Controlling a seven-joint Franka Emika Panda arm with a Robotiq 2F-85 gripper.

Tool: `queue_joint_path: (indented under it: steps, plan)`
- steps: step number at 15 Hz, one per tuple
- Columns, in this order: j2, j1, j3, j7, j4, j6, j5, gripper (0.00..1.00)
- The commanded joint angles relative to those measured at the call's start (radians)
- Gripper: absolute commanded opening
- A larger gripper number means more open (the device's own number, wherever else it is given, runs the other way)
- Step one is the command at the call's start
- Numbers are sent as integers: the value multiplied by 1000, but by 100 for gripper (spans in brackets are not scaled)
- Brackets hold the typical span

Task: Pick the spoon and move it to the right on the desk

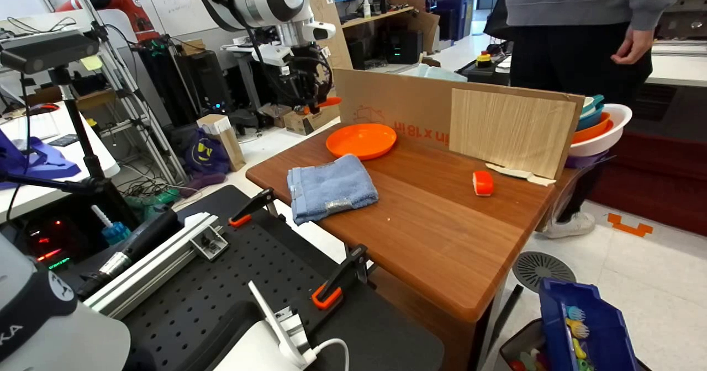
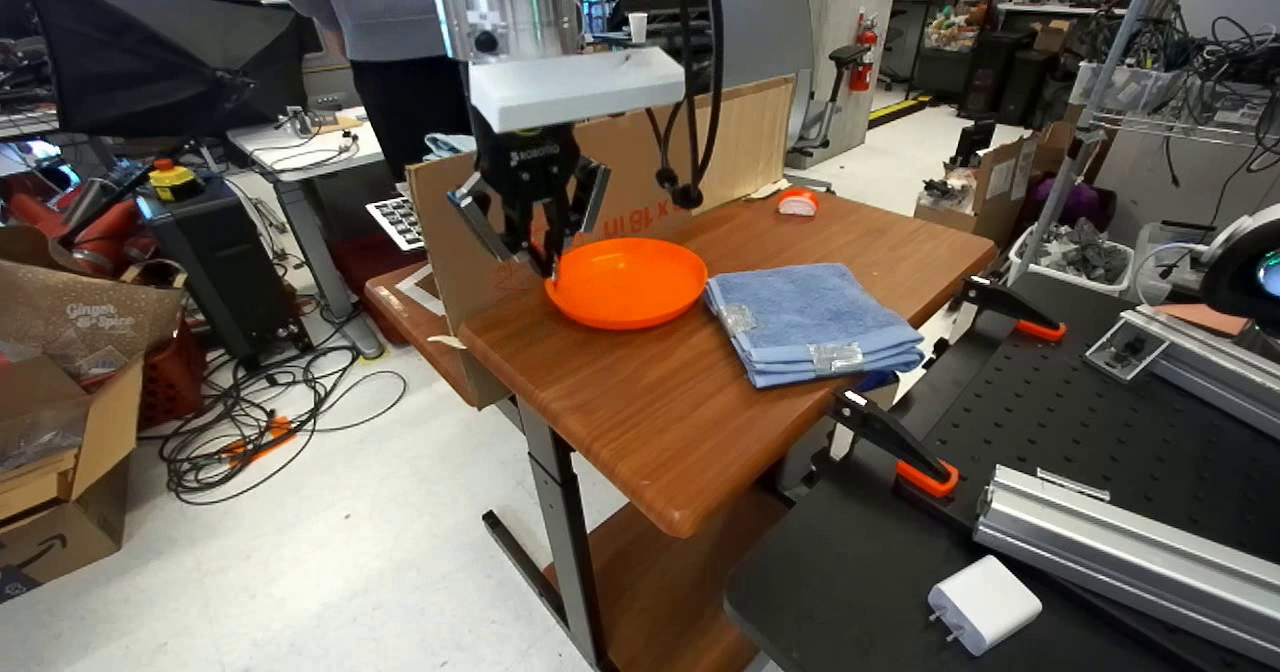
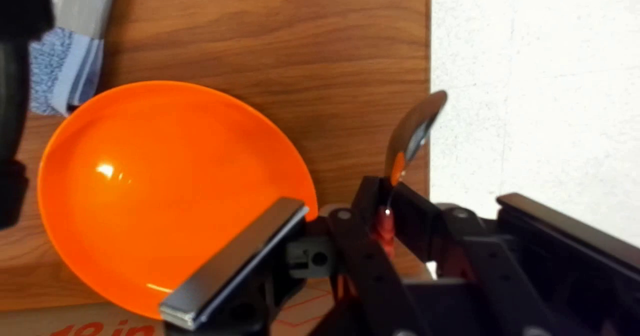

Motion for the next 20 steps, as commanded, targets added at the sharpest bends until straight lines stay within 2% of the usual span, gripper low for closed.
queue_joint_path:
  steps: [1,12,20]
  plan:
    - [-94,-54,10,-12,-91,52,50,3]
    - [-294,-283,-4,-121,-283,103,247,3]
    - [-272,-396,-15,-226,-350,198,409,3]
